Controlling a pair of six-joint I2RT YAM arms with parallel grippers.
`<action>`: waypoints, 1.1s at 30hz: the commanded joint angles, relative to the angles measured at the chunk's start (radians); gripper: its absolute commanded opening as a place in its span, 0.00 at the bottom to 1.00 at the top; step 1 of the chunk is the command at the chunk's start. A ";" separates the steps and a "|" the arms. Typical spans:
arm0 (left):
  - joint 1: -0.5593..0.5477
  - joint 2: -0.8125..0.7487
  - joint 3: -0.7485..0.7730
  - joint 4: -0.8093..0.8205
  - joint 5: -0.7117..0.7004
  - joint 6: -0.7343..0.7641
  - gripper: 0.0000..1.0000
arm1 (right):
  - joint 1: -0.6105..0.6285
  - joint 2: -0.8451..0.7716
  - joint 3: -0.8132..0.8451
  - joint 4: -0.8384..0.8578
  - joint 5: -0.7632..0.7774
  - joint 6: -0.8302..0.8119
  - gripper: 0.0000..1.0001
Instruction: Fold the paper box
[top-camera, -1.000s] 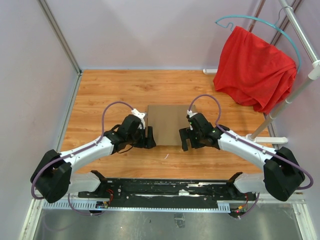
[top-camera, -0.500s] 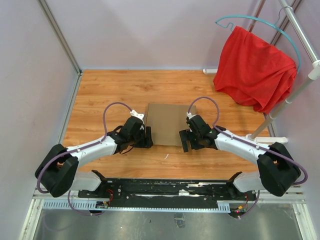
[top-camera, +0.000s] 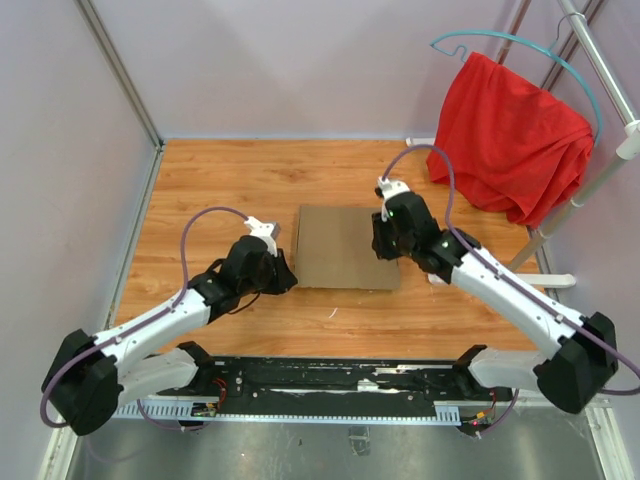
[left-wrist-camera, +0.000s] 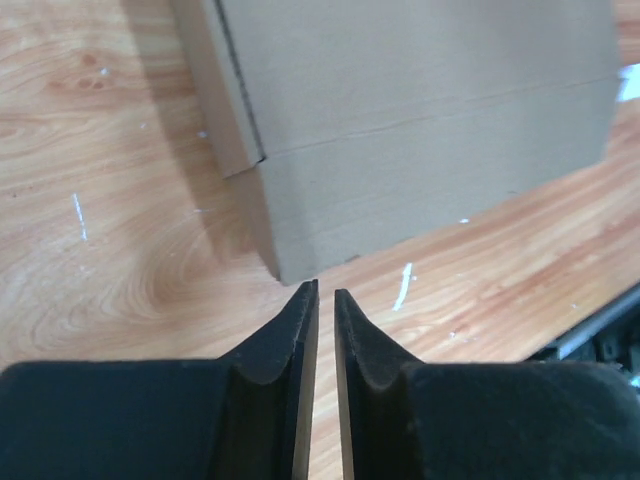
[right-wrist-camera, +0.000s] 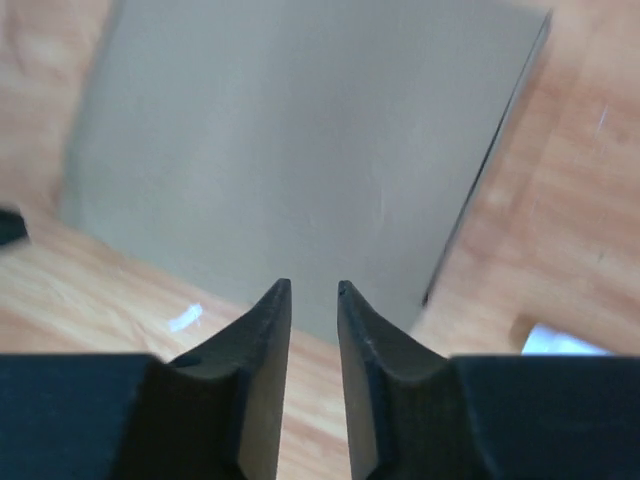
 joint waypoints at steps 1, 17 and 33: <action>-0.004 -0.096 0.007 0.028 0.070 -0.023 0.14 | -0.077 0.189 0.225 0.020 -0.023 -0.082 0.20; -0.004 0.088 -0.005 0.167 0.126 0.034 0.12 | -0.203 1.021 0.988 -0.017 -0.255 -0.151 0.10; -0.004 0.297 0.003 0.267 0.008 0.038 0.11 | -0.216 1.073 0.908 -0.062 -0.360 -0.167 0.11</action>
